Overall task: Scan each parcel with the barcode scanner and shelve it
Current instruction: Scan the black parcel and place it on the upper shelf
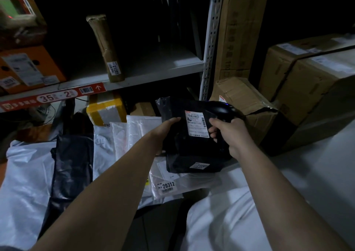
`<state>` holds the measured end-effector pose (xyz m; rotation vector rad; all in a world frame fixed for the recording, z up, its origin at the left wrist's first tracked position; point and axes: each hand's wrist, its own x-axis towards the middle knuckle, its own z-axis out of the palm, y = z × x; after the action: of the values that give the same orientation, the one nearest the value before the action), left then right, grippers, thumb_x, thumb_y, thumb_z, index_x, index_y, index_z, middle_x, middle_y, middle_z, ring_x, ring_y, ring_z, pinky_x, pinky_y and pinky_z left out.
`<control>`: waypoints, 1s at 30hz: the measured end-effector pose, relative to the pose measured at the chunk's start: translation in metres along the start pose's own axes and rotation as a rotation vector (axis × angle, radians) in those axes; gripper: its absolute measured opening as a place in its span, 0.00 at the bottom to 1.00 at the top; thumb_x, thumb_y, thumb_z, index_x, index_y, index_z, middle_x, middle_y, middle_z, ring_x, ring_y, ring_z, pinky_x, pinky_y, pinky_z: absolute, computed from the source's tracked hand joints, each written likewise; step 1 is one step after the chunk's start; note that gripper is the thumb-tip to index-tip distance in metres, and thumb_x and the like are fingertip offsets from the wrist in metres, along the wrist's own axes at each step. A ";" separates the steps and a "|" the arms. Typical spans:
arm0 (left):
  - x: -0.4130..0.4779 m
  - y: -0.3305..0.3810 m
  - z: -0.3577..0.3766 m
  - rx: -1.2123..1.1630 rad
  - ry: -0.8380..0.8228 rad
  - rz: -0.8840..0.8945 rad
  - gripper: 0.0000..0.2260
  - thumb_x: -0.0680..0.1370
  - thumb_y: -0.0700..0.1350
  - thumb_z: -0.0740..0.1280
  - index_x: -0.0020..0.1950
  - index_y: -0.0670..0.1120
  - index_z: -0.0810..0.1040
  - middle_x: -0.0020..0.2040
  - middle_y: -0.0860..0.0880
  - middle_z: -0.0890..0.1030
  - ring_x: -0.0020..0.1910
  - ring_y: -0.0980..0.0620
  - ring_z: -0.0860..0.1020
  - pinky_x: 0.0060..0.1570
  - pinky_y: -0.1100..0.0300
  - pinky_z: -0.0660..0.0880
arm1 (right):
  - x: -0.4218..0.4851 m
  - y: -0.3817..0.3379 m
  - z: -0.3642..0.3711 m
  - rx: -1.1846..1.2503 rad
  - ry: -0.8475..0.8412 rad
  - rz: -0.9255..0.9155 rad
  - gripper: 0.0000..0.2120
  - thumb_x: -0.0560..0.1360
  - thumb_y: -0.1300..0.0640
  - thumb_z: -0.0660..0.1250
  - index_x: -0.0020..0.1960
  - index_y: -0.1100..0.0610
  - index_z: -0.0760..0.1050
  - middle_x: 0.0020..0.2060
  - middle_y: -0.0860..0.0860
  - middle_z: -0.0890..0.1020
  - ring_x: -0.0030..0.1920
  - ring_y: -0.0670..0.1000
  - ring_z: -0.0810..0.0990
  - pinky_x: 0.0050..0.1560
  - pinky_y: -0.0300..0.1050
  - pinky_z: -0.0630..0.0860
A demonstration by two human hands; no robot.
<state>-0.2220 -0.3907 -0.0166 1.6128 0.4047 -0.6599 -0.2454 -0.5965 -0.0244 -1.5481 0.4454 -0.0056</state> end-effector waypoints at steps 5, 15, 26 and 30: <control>0.001 -0.001 -0.005 -0.029 0.012 -0.020 0.24 0.77 0.69 0.68 0.58 0.49 0.81 0.56 0.43 0.83 0.56 0.43 0.82 0.52 0.52 0.78 | 0.002 0.001 -0.002 -0.026 0.022 -0.003 0.04 0.80 0.58 0.71 0.47 0.58 0.81 0.37 0.55 0.83 0.32 0.50 0.78 0.36 0.45 0.75; 0.009 -0.006 -0.003 -0.063 -0.028 0.012 0.26 0.78 0.68 0.68 0.60 0.47 0.82 0.55 0.43 0.86 0.56 0.43 0.84 0.58 0.49 0.81 | 0.009 0.026 -0.015 -0.409 0.092 -0.050 0.19 0.72 0.50 0.78 0.58 0.58 0.84 0.50 0.57 0.86 0.52 0.61 0.84 0.57 0.61 0.83; 0.008 -0.006 0.007 -0.115 -0.059 0.045 0.25 0.81 0.66 0.63 0.63 0.47 0.82 0.50 0.46 0.87 0.48 0.48 0.85 0.42 0.55 0.79 | 0.008 0.030 -0.013 -0.451 0.092 0.018 0.23 0.70 0.45 0.77 0.59 0.58 0.82 0.50 0.58 0.85 0.52 0.62 0.84 0.57 0.61 0.83; 0.011 -0.007 0.007 -0.105 -0.068 0.033 0.24 0.81 0.63 0.66 0.63 0.45 0.83 0.44 0.46 0.89 0.47 0.47 0.86 0.43 0.56 0.80 | 0.009 0.032 -0.016 -0.433 0.084 0.026 0.20 0.74 0.48 0.77 0.59 0.60 0.81 0.51 0.57 0.84 0.53 0.60 0.83 0.57 0.56 0.82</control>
<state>-0.2187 -0.3978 -0.0291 1.4901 0.3562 -0.6562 -0.2507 -0.6131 -0.0565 -1.9727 0.5581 0.0491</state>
